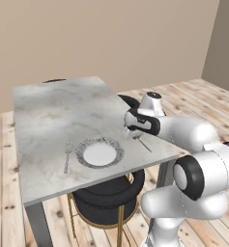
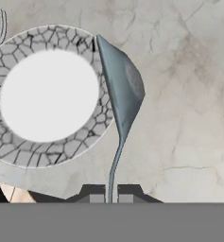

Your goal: Take the fork and place it on the left side of the plate. Then take the spoon and place it on the right side of the plate. Make sure they're directly next to the plate.

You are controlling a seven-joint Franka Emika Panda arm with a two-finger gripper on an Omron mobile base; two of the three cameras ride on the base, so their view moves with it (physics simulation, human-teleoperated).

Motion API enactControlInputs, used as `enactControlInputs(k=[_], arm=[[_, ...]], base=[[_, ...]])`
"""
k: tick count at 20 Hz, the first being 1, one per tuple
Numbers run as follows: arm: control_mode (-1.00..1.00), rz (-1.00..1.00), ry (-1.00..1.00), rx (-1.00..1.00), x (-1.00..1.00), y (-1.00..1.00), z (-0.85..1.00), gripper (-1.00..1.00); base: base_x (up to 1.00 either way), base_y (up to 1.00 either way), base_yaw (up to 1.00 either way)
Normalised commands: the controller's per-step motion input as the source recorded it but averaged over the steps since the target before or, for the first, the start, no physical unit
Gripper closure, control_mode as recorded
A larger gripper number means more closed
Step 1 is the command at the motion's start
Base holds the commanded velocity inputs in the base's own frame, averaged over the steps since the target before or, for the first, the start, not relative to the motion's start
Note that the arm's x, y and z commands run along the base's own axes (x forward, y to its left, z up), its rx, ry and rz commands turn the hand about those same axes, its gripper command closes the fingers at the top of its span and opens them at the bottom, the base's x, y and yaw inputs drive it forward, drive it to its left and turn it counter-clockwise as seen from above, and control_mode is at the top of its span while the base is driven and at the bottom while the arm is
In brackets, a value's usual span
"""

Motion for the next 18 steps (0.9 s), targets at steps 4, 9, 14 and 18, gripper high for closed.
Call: enactControlInputs(k=[4, 9, 14, 18], arm=[[-1.0, -0.01, 0.0, 0.0, 0.27, 0.04, -0.22, 1.0], [-1.0, -0.02, 0.0, 0.0, 0.14, 0.0, -0.26, 1.0], [-1.0, -0.03, 0.0, 0.01, 0.02, 0.0, -0.24, 1.0], [-1.0, -0.02, 0.0, 0.05, 0.08, 0.0, -0.21, 1.0]], base=[[0.0, 0.0, 0.0], [0.0, 0.0, 0.0], [0.0, 0.0, 0.0], [0.0, 0.0, 0.0]])
